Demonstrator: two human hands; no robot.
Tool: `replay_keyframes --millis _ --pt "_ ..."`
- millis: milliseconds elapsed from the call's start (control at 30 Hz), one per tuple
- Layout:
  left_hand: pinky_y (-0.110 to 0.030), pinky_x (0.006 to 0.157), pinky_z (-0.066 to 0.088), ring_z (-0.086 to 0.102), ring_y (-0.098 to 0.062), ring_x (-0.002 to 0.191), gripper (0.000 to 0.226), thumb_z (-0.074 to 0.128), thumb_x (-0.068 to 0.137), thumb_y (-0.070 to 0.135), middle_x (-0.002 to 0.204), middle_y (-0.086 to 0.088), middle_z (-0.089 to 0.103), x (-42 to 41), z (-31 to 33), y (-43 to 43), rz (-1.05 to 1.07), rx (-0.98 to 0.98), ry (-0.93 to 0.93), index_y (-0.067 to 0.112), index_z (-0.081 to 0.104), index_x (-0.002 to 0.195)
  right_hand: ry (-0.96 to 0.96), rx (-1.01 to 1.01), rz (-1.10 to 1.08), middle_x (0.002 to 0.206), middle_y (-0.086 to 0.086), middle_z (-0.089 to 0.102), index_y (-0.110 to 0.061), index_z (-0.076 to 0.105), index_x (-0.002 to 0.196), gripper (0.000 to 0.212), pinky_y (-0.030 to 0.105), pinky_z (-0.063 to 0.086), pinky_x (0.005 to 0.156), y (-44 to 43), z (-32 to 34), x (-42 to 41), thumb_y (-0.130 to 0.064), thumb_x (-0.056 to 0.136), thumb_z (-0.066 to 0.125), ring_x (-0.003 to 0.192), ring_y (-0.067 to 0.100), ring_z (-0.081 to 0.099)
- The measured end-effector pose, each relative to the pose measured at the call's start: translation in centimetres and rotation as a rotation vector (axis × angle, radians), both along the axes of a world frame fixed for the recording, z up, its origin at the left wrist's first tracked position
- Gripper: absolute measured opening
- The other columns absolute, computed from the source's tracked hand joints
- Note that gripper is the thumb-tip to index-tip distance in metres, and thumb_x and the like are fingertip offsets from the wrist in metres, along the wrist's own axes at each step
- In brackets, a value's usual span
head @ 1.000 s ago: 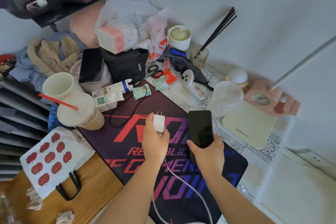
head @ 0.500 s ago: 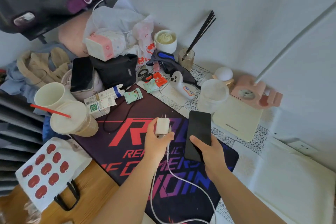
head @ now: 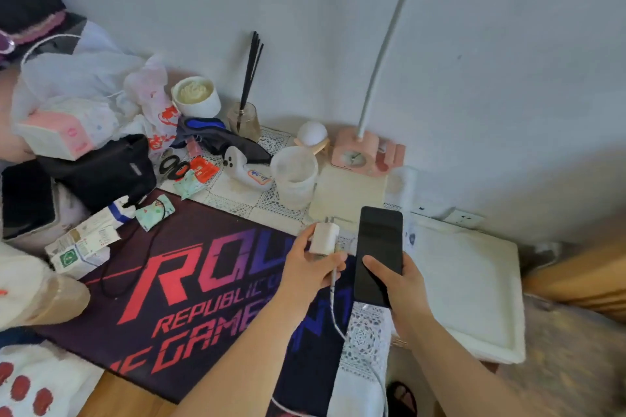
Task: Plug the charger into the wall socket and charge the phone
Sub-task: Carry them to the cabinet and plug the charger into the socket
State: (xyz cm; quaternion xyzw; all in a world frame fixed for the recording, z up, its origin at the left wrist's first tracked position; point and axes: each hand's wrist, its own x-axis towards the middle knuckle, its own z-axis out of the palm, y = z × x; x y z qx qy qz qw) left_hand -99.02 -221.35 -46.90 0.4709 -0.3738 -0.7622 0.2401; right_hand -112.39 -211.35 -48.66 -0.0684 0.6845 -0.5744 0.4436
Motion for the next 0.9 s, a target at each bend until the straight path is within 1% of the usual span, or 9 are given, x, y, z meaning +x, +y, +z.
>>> replay_keyframes --millis 33,167,267,333,400,533,700,833,900 --pt "-0.028 0.056 0.058 0.066 -0.016 0.058 0.065 0.073 0.077 -0.007 0.088 -0.013 0.07 -1.2 0.1 0.5 -0.029 -0.004 -0.005 0.023 0.05 0.13 0.01 -0.003 -0.022 0.099 0.007 0.076 -0.02 0.065 0.104 0.037 0.042 0.062 0.07 0.8 0.1 -0.9 -0.022 0.072 0.083 0.087 0.027 0.074" --pt "-0.029 0.052 0.052 0.065 -0.018 0.058 0.062 0.073 0.076 -0.005 0.073 -0.003 0.072 -6.3 0.2 3.0 -0.148 -0.046 -0.003 0.026 0.052 0.126 0.051 -0.001 -0.1 0.096 0.003 0.077 -0.024 0.066 0.102 0.035 0.039 0.062 0.069 4.6 0.4 -4.9 -0.022 0.072 0.083 0.084 0.022 0.075" --pt "-0.025 0.052 0.055 0.068 -0.014 0.059 0.056 0.076 0.074 -0.001 0.071 -0.001 0.074 -10.4 -0.1 4.9 -0.217 -0.035 0.006 0.037 0.057 0.111 0.073 -0.006 -0.131 0.092 -0.003 0.078 -0.028 0.067 0.1 0.032 0.03 0.061 0.064 7.4 0.4 -8.2 -0.023 0.072 0.083 0.082 0.016 0.075" --pt "-0.023 0.051 0.054 0.069 -0.014 0.059 0.054 0.077 0.074 0.003 0.069 0.002 0.075 -13.3 -0.4 6.2 -0.255 -0.042 -0.013 0.043 0.057 0.104 0.084 0.001 -0.155 0.092 -0.004 0.078 -0.029 0.066 0.101 0.033 0.028 0.06 0.063 9.1 0.2 -10.6 -0.024 0.072 0.083 0.082 0.015 0.075" --pt "-0.022 0.051 0.054 0.07 -0.013 0.06 0.053 0.078 0.073 0.008 0.072 0.001 0.076 -16.1 -0.7 7.5 -0.28 -0.047 -0.043 0.045 0.057 0.106 0.092 0.012 -0.179 0.094 -0.005 0.078 -0.029 0.065 0.104 0.037 0.029 0.06 0.065 10.5 -0.1 -13.1 -0.027 0.071 0.083 0.084 0.014 0.074" --pt "-0.019 0.051 0.053 0.07 -0.011 0.059 0.057 0.079 0.074 0.019 0.085 -0.003 0.074 -21.4 -1.5 9.8 -0.319 -0.036 -0.11 0.042 0.052 0.118 0.085 0.027 -0.188 0.088 -0.017 0.076 -0.041 0.062 0.097 0.035 0.021 0.056 0.062 13.1 -1.0 -17.9 -0.034 0.07 0.082 0.079 0.003 0.072" --pt "-0.017 0.049 0.05 0.067 -0.002 0.055 0.059 0.08 0.073 0.022 0.091 -0.004 0.07 -27.0 -2.8 11.8 -0.347 -0.033 -0.173 0.043 0.05 0.119 0.043 0.045 -0.187 0.088 -0.015 0.076 -0.038 0.062 0.1 0.037 0.023 0.059 0.059 15.8 -2.6 -23.2 -0.032 0.069 0.083 0.078 0.007 0.073" --pt "-0.019 0.049 0.047 0.064 -0.007 0.059 0.059 0.078 0.075 0.024 0.095 -0.004 0.068 -30.6 -4.0 12.9 -0.335 -0.031 -0.226 0.043 0.046 0.12 0.033 0.074 -0.165 0.097 -0.004 0.076 -0.035 0.063 0.104 0.041 0.044 0.062 0.077 17.1 -4.2 -26.5 -0.031 0.069 0.084 0.089 0.02 0.073" --pt "-0.02 0.049 0.046 0.062 -0.01 0.064 0.059 0.078 0.075 0.026 0.097 -0.004 0.067 -32.1 -4.7 13.1 -0.336 -0.018 -0.242 0.044 0.044 0.121 0.029 0.075 -0.16 0.094 -0.005 0.076 -0.037 0.063 0.1 0.038 0.043 0.062 0.075 17.4 -4.9 -27.8 -0.029 0.069 0.084 0.087 0.019 0.073"
